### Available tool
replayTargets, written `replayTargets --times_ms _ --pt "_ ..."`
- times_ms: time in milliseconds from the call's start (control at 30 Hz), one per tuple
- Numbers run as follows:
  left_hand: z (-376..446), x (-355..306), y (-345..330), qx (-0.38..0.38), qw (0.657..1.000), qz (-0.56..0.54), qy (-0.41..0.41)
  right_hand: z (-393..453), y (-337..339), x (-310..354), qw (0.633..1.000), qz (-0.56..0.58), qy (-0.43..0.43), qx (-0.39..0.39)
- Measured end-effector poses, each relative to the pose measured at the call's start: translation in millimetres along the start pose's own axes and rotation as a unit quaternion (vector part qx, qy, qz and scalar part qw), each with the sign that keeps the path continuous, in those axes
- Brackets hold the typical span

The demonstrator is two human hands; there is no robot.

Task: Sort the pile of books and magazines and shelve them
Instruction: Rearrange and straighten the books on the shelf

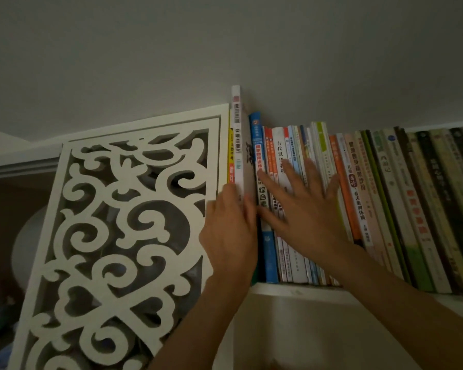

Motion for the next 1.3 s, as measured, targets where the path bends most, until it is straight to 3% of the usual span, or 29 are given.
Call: replayTargets --times_ms 233,333,433,533,667,900,1067,1167,1233,1300 --pt "3 1 -19 -0.120 0.990 0.022 -0.073 1 -6 1 1.000 0.011 0.017 0.002" --pt "4 13 -22 -0.114 0.991 0.015 -0.068 0 -8 2 1.000 0.014 0.017 0.008" --pt "7 12 -31 -0.083 0.995 0.007 -0.052 1 -7 2 1.000 0.011 0.016 0.012" --pt "6 10 -33 -0.006 0.998 -0.007 -0.060 1 -4 0 0.999 0.022 0.014 0.022" --pt "-11 9 -37 0.114 0.974 0.009 -0.197 -1 4 -3 1.000 0.024 0.009 -0.008" --pt "-11 21 -44 0.081 0.957 0.149 -0.234 -2 0 9 0.998 0.043 0.034 -0.042" --pt "-9 19 -42 0.105 0.953 0.154 -0.239 24 28 9 0.992 0.094 0.020 -0.077" --pt "-10 16 -37 0.126 0.940 0.149 -0.282 70 44 5 0.982 0.152 0.012 -0.112" --pt "-8 18 -36 0.161 0.927 0.148 -0.306 105 41 5 0.970 0.225 -0.014 -0.086" --pt "-4 18 -37 0.189 0.918 0.123 -0.327 130 26 8 0.935 0.349 -0.069 0.013"
Point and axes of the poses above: each hand's wrist, its own z-axis towards the middle knuckle, its own y-axis out of the back of the hand, x = y × z, the point moved 10 cm from there along z, towards the middle knuckle, and after that the axes turned 14 degrees about -x, right-handed, at the moved point
